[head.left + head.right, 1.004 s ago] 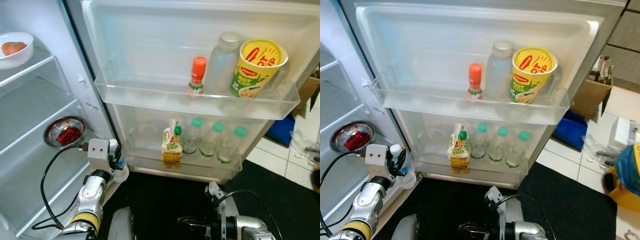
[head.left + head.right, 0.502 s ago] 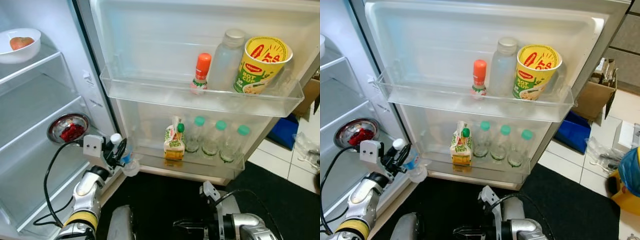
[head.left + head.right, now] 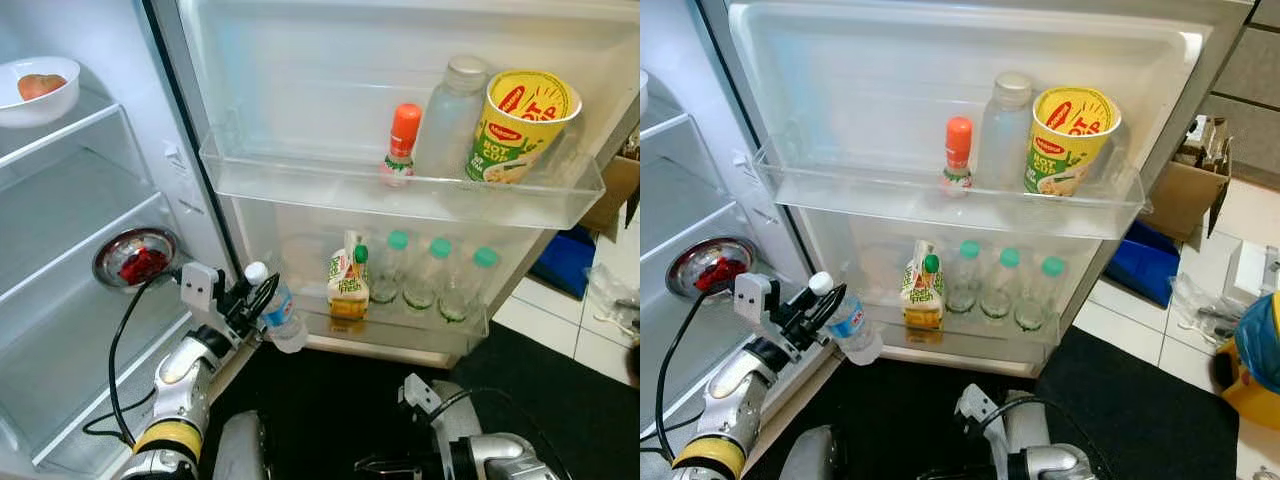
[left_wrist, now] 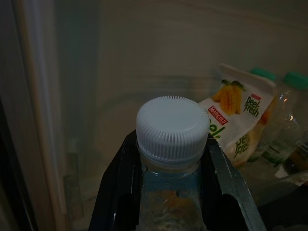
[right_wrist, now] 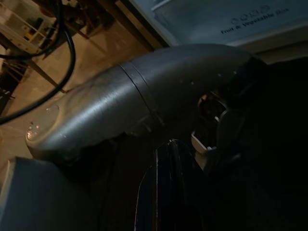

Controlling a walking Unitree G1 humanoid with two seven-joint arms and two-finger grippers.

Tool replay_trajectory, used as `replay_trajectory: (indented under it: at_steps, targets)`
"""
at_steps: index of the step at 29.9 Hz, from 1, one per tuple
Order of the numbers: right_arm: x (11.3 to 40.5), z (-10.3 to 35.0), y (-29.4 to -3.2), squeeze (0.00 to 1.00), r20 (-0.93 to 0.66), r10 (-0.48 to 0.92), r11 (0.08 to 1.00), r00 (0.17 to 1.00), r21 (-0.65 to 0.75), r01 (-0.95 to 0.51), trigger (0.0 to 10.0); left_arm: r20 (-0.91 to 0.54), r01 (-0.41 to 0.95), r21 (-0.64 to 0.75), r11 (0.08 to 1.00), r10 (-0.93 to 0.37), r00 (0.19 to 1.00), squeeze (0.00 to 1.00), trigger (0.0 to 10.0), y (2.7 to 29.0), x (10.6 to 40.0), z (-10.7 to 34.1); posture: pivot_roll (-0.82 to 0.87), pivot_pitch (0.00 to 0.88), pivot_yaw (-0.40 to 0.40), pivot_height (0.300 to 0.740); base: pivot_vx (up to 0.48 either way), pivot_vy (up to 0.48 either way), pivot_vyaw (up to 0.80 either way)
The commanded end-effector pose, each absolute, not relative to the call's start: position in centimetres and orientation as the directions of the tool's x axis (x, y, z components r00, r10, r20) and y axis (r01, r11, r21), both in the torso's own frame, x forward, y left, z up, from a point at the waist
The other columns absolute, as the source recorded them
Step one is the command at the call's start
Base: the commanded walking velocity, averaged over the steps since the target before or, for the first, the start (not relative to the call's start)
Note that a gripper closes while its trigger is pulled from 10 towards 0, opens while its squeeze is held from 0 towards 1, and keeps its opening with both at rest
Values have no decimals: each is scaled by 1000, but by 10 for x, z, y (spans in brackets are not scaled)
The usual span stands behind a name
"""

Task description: Restocking fridge

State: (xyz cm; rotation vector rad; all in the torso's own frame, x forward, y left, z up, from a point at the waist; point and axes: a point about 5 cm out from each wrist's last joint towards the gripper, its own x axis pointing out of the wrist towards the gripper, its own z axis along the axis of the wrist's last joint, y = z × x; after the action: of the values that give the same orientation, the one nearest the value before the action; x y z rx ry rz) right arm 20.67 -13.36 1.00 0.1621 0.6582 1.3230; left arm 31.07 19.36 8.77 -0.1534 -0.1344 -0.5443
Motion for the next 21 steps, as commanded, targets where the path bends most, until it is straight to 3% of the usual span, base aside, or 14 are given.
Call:
replay_trajectory:
  at_steps: [1, 14, 21]
  targets:
    - [201, 6, -140, 0, -365, 926, 280, 98, 486, -828, 10000, 207, 505, -77, 860, -482, 851, 0, 10000, 202, 313, 99, -81, 133, -10, 460, 0, 0, 0]
    - [198, 13, -143, 0, -348, 935, 242, 69, 482, -842, 10000, 210, 485, 45, 873, -483, 850, 0, 10000, 201, 320, 113, -81, 133, -12, 460, 0, 0, 0]
    - [199, 17, -130, 0, -325, 944, 213, 56, 469, -857, 10000, 351, 474, -116, 873, -410, 842, 0, 10000, 202, 331, 138, -81, 133, -12, 460, 0, 0, 0]
